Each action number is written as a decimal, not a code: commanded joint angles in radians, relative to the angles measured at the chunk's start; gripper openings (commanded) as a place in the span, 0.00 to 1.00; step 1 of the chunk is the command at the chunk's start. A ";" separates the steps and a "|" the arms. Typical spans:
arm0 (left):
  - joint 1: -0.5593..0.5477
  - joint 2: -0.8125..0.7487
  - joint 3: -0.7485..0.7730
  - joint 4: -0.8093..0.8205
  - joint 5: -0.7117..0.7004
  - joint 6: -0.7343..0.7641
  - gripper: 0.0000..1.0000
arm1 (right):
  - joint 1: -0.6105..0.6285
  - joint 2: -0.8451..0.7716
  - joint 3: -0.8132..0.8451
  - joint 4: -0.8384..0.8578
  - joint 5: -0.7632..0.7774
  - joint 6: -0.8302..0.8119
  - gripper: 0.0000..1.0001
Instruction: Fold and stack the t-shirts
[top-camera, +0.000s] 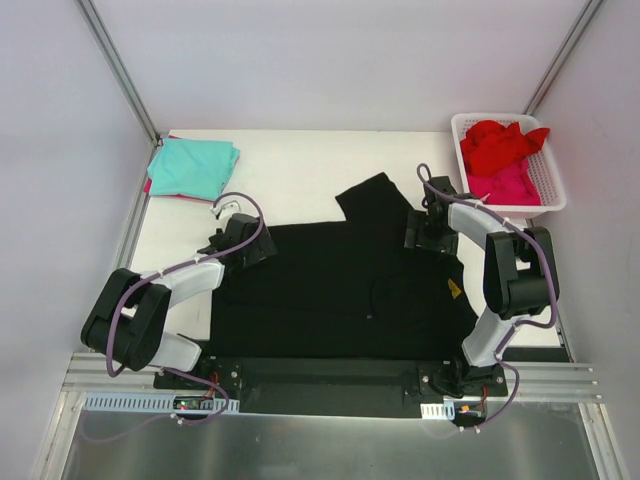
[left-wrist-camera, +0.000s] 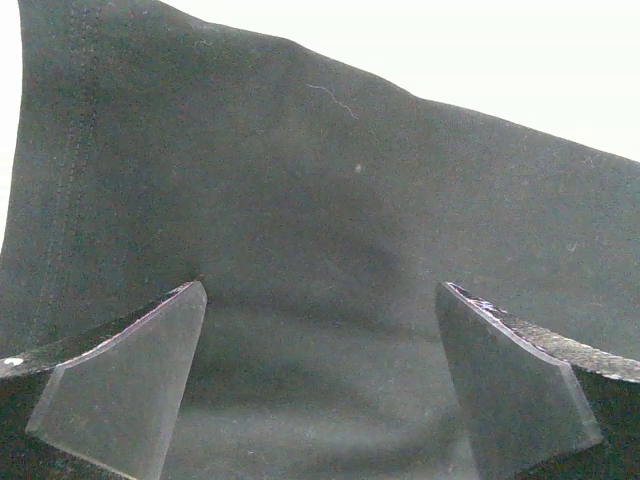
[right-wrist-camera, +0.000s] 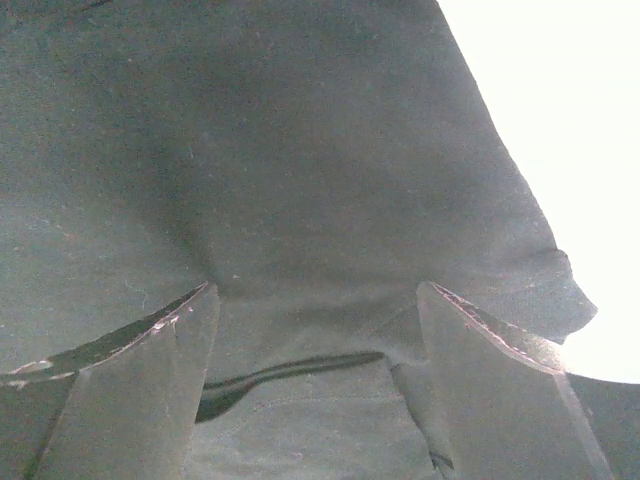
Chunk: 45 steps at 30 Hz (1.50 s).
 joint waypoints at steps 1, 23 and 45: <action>0.000 -0.015 0.071 -0.055 -0.004 0.038 0.99 | -0.001 -0.047 0.089 -0.076 0.000 0.010 0.84; -0.008 0.054 0.121 -0.066 -0.004 0.032 0.99 | -0.001 0.016 0.114 -0.050 -0.041 0.008 0.84; 0.037 0.244 0.193 -0.011 0.056 0.012 0.99 | -0.016 0.162 0.223 -0.046 -0.057 0.000 0.84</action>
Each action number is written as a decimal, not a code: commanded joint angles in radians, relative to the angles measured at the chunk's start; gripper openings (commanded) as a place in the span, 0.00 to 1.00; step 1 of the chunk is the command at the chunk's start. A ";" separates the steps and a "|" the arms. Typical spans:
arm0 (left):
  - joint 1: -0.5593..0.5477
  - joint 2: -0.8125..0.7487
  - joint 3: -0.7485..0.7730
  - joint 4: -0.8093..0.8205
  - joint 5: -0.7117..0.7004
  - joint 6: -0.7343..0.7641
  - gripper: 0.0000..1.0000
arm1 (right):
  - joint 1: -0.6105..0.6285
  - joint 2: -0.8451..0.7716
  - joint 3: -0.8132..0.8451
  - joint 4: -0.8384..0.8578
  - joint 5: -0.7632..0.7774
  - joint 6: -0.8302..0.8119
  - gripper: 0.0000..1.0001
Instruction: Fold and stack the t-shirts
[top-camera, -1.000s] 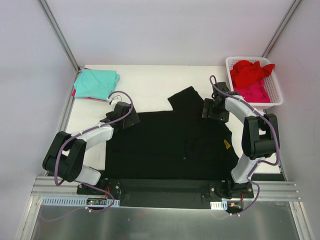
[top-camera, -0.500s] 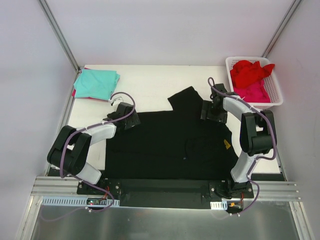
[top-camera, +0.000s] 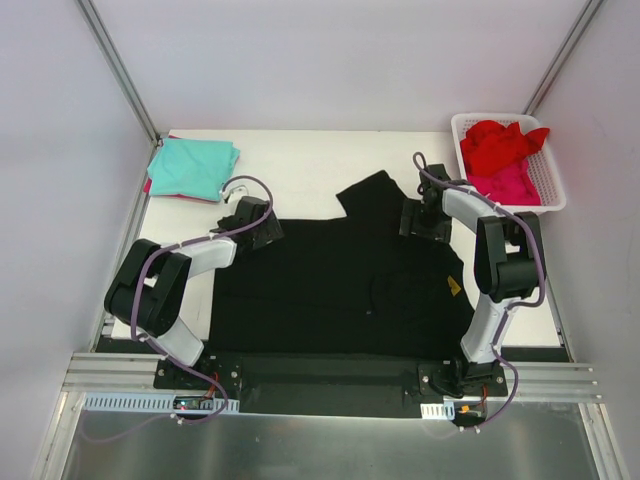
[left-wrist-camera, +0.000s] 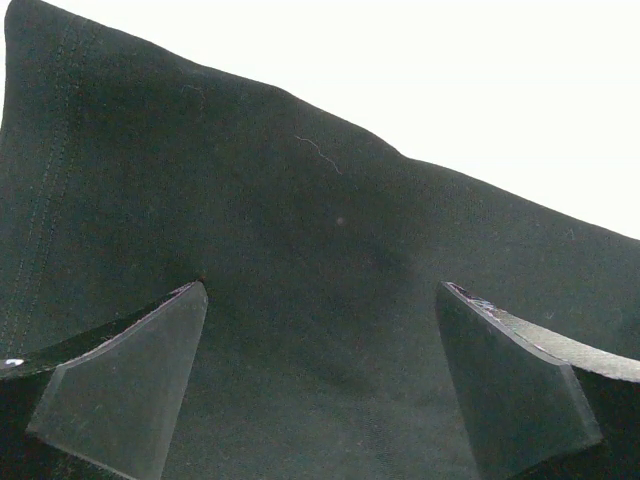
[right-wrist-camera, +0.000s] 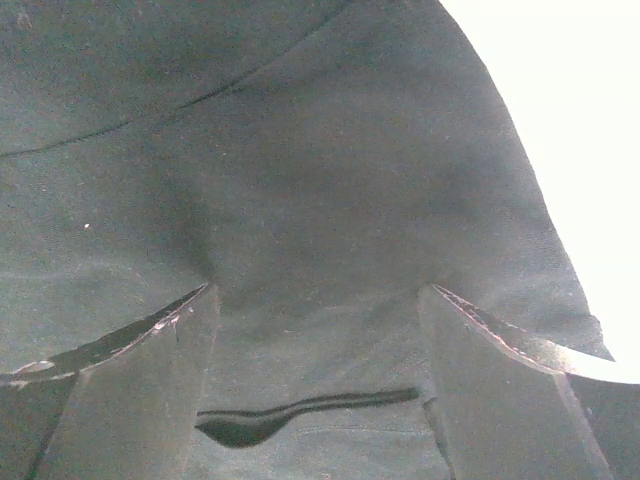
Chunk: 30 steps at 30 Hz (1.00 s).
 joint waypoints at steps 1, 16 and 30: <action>0.025 0.033 0.008 -0.029 0.054 -0.006 0.99 | -0.012 0.029 0.052 0.002 -0.012 0.002 0.84; 0.071 0.058 0.041 -0.035 0.069 0.014 0.99 | -0.038 0.105 0.141 -0.006 -0.078 0.003 0.84; 0.065 -0.029 0.075 -0.096 0.069 0.037 0.99 | -0.038 0.023 0.191 -0.053 -0.101 -0.001 0.84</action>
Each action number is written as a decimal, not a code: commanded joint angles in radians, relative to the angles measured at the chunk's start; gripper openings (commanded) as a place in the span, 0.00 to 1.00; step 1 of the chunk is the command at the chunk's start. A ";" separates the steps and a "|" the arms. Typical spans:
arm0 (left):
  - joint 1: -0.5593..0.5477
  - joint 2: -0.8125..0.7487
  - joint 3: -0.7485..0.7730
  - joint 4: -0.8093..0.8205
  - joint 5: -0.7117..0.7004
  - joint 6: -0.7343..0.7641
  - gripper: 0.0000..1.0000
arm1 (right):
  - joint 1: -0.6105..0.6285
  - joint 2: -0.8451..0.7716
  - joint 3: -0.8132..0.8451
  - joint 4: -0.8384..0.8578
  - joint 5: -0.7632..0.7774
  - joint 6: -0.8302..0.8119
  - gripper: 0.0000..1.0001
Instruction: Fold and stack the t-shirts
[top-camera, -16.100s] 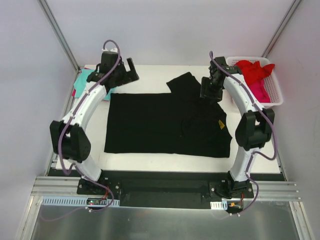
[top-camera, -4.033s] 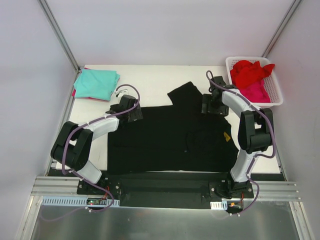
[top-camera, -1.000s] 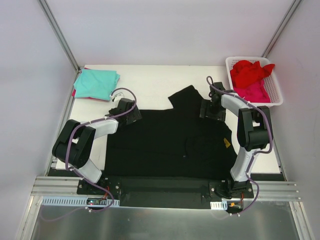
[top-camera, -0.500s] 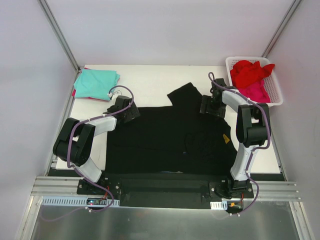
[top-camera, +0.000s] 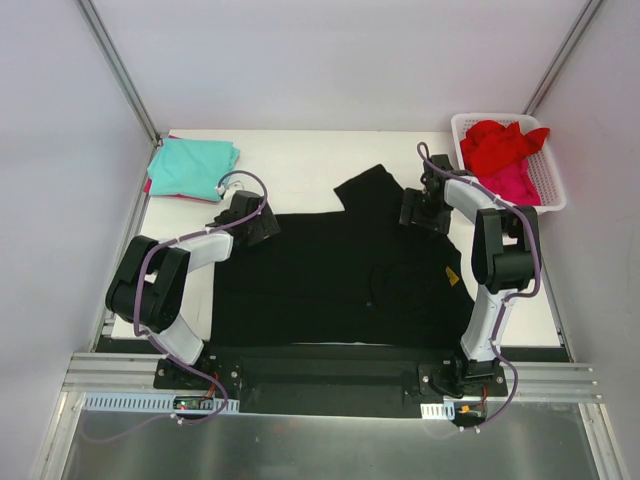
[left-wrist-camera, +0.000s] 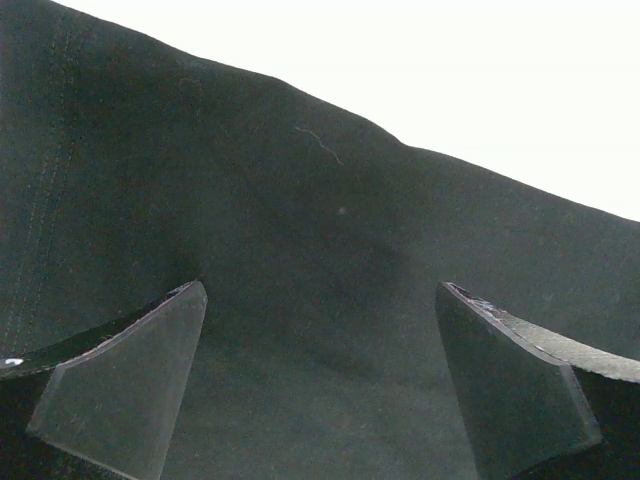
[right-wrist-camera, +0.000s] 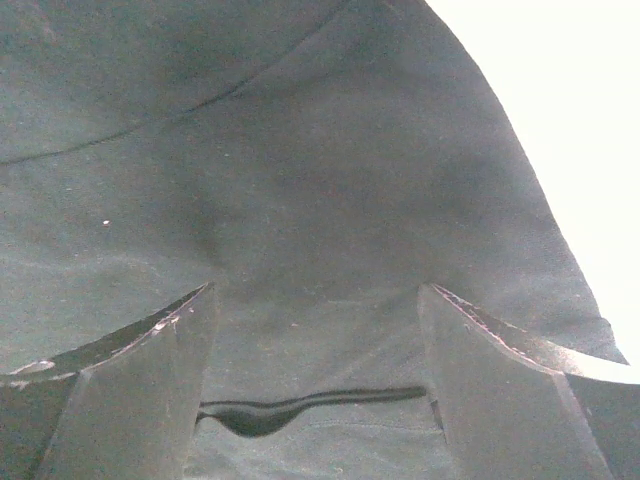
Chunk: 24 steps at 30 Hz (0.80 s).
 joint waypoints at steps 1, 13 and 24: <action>0.006 -0.067 0.042 -0.097 0.011 0.037 0.99 | -0.004 -0.053 0.112 -0.035 -0.045 -0.009 0.84; 0.003 -0.168 0.120 -0.116 -0.003 0.100 0.99 | -0.042 0.173 0.521 0.019 -0.290 -0.164 0.84; 0.003 -0.226 0.135 -0.116 0.018 0.109 0.99 | -0.087 0.494 0.795 0.290 -0.825 0.032 0.84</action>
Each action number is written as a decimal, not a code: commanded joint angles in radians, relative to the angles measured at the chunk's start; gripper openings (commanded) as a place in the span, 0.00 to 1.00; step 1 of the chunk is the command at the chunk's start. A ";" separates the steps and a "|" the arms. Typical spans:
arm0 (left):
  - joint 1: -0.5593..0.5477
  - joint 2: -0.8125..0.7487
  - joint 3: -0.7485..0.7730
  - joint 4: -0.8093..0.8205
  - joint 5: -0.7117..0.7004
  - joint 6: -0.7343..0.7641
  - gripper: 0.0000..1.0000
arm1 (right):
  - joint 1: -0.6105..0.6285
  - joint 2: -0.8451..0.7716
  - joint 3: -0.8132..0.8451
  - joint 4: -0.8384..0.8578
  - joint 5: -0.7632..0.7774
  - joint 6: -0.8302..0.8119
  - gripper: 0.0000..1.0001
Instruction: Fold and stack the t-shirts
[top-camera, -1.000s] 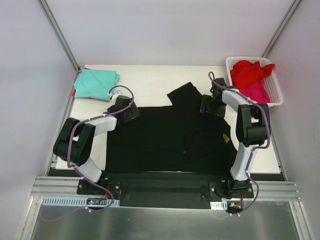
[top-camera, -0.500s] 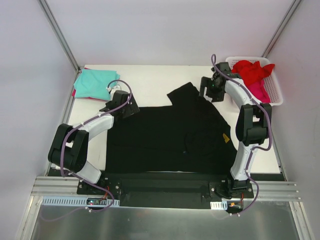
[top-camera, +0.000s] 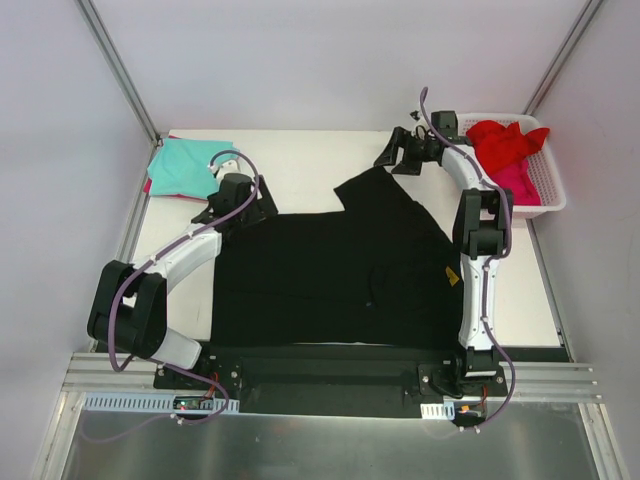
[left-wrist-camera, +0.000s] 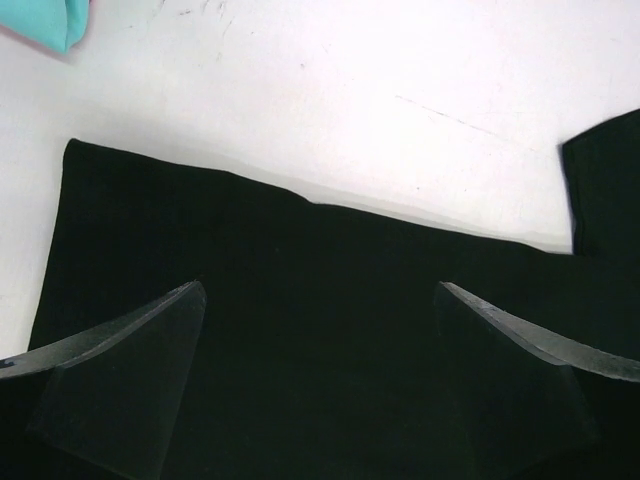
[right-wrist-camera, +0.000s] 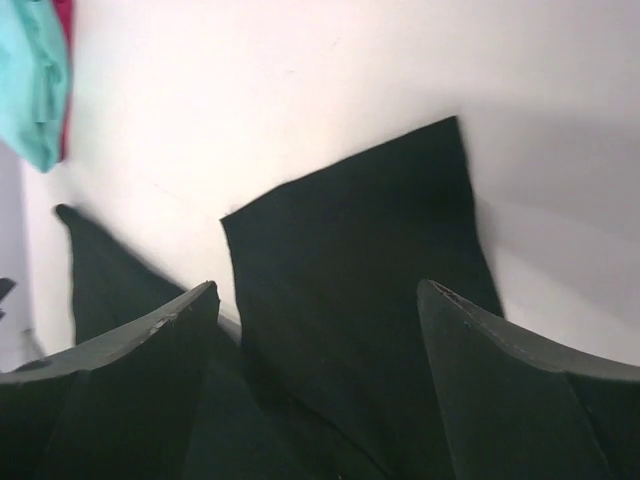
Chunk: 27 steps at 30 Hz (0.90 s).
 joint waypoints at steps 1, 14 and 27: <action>0.004 -0.060 0.039 -0.006 0.017 0.032 0.99 | -0.022 0.044 0.018 0.199 -0.260 0.123 0.83; 0.002 -0.037 0.040 -0.006 0.031 0.024 0.99 | -0.041 0.095 0.098 0.131 -0.248 0.033 0.84; 0.001 -0.040 0.039 -0.006 0.040 0.009 0.99 | -0.056 0.131 0.124 0.041 -0.084 0.074 0.84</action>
